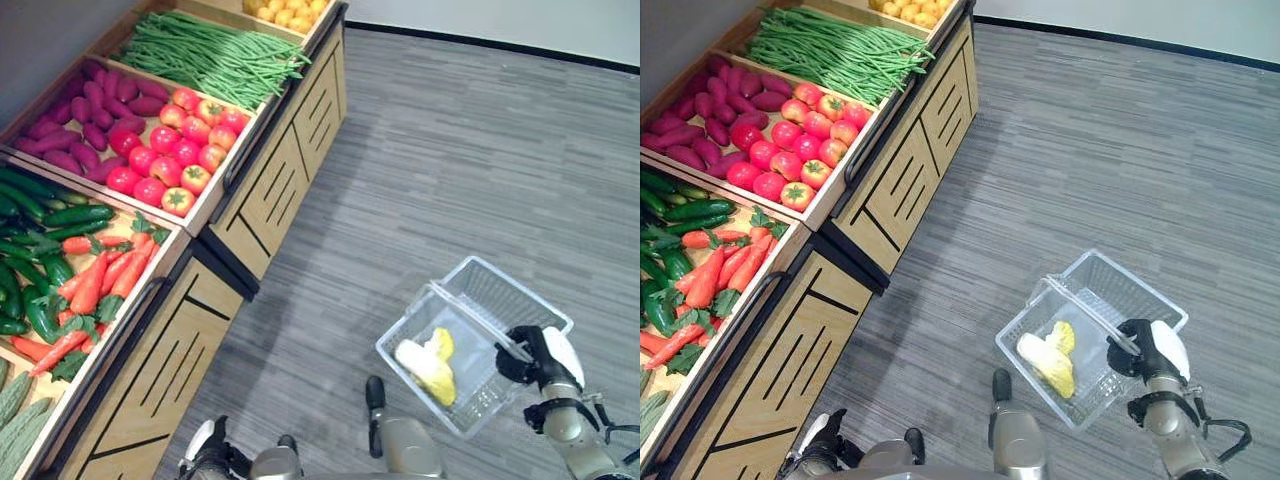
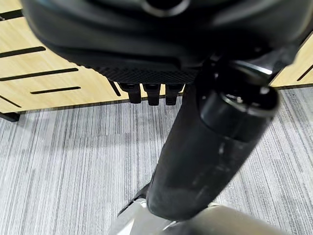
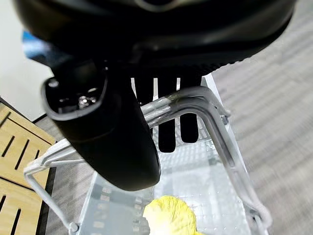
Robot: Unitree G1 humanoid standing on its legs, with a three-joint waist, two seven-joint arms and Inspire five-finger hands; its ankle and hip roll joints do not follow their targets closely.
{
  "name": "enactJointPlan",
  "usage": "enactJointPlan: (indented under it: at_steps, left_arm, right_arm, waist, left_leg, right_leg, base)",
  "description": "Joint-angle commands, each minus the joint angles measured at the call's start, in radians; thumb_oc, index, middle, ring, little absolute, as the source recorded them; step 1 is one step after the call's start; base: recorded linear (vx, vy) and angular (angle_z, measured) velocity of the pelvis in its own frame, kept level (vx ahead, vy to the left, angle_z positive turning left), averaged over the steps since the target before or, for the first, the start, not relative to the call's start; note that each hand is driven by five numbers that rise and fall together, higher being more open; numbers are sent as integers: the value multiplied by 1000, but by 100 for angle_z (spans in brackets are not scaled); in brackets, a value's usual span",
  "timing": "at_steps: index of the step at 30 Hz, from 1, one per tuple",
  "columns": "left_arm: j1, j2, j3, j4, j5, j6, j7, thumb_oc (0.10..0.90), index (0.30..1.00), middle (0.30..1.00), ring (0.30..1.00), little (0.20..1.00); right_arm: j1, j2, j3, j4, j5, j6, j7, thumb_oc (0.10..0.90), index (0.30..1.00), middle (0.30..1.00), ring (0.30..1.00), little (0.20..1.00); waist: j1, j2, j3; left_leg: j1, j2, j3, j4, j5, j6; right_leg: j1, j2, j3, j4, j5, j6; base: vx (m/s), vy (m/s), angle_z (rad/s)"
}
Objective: Get the vegetables into the basket
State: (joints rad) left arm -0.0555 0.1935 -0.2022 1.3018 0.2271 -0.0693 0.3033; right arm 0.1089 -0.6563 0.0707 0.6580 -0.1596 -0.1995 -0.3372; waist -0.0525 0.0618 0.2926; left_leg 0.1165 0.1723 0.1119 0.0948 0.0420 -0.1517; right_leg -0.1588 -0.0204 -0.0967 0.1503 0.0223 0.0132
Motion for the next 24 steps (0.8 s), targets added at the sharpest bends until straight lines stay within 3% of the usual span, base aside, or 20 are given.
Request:
enactJointPlan:
  at_steps: [1, 2, 3, 5, 6, 7, 8, 9, 11, 15, 17, 24]
  left_arm:
    - [-35, 10, -23, -10, -15, 0, 7, 900, 1000, 1000, 1000, 1000]
    - [-54, 12, -33, -24, -19, 4, 15, 900, 1000, 1000, 1000, 1000]
    - [-54, 12, -34, -24, -19, 4, 15, 900, 1000, 1000, 1000, 1000]
    - [-78, 15, -56, -28, -3, 10, 20, 900, 1000, 1000, 1000, 1000]
    - [-89, 15, -68, -29, 4, 14, 24, 900, 1000, 1000, 1000, 1000]
    - [-89, 15, -68, -29, 4, 14, 24, 900, 1000, 1000, 1000, 1000]
    - [-106, 18, -81, -21, 23, 20, 32, 900, 1000, 1000, 1000, 1000]
    - [-113, 23, -82, -17, 36, 26, 38, 900, 1000, 1000, 1000, 1000]
    - [-110, 27, -79, -6, 48, 36, 42, 900, 1000, 1000, 1000, 1000]
    - [-92, 36, -66, 10, 66, 37, 47, 900, 1000, 1000, 1000, 1000]
    - [-82, 42, -60, 14, 70, 35, 45, 900, 1000, 1000, 1000, 1000]
    - [-81, 55, -43, 5, 48, 24, 41, 900, 1000, 1000, 1000, 1000]
  right_arm:
    - [20, -62, -82, -105, 11, -85, -65, 400, 300, 300, 300, 300]
    - [56, -39, -96, -95, 33, -85, -80, 400, 300, 300, 300, 300]
    - [57, -38, -96, -95, 33, -86, -80, 400, 300, 300, 300, 300]
    - [80, -18, -114, -68, 60, -88, -97, 400, 300, 300, 300, 300]
    - [93, -7, -122, -64, 70, -89, -106, 400, 300, 300, 300, 300]
    - [93, -7, -122, -64, 70, -90, -106, 400, 300, 300, 300, 300]
    - [108, 6, -132, -59, 79, -92, -123, 400, 300, 300, 300, 300]
    - [122, 14, -137, -58, 76, -99, -133, 400, 300, 300, 300, 300]
    - [124, 12, -131, -69, 69, -97, -130, 400, 300, 300, 300, 300]
    - [106, 28, -113, -54, 58, -98, -131, 400, 300, 300, 300, 300]
    - [102, 40, -114, -37, 56, -94, -136, 400, 300, 300, 300, 300]
    - [69, 66, -98, -4, 58, -87, -137, 400, 300, 300, 300, 300]
  waist:
    - [-2, -61, -16]
    - [-3, -74, 2]
    - [-4, -74, 3]
    - [-10, -69, 11]
    - [-16, -65, 18]
    - [-17, -65, 18]
    - [-21, -59, 22]
    - [-25, -52, 18]
    - [-13, -50, 22]
    - [-5, -49, 17]
    - [2, -58, 12]
    - [23, -78, 4]
  left_leg:
    - [19, -45, 37, 162, 1, -7]
    - [-30, -2, 129, 208, 22, 2]
    - [-30, -2, 127, 210, 21, 2]
    - [-62, 50, 251, 158, 30, 6]
    - [-79, 63, 306, 126, 20, 5]
    - [-79, 62, 304, 126, 20, 6]
    - [-130, 62, 369, 61, 23, 7]
    - [-134, 57, 387, 9, 44, -15]
    - [-164, 61, 365, -15, 83, -6]
    - [-134, 22, 361, -38, 39, 19]
    - [-117, -14, 372, -34, -8, 36]
    - [-125, -50, 393, -7, -65, 65]
  right_leg:
    - [-19, -52, 64, 18, -45, 67]
    - [38, -69, 13, 9, -84, 44]
    - [40, -68, 12, 8, -84, 44]
    - [76, -91, -51, 1, -109, 41]
    - [94, -102, -87, 1, -121, 42]
    - [96, -103, -89, 1, -122, 42]
    - [111, -119, -140, 3, -130, 47]
    - [134, -123, -158, 8, -159, 58]
    - [141, -129, -181, 13, -145, 56]
    - [157, -136, -162, 25, -156, 73]
    - [184, -169, -141, 31, -172, 93]
    - [209, -218, -128, 8, -144, 131]
  base:
    - [102, -401, 48]
    - [84, -337, 69]
    - [67, -282, 96]
    - [21, -138, 98]
    - [14, -100, 80]
    - [32, -82, 141]
    - [135, -27, 137]
    - [172, -10, 155]
    - [121, 58, 101]
    - [118, 136, 4]
    - [236, 233, -21]
    - [112, 174, -7]
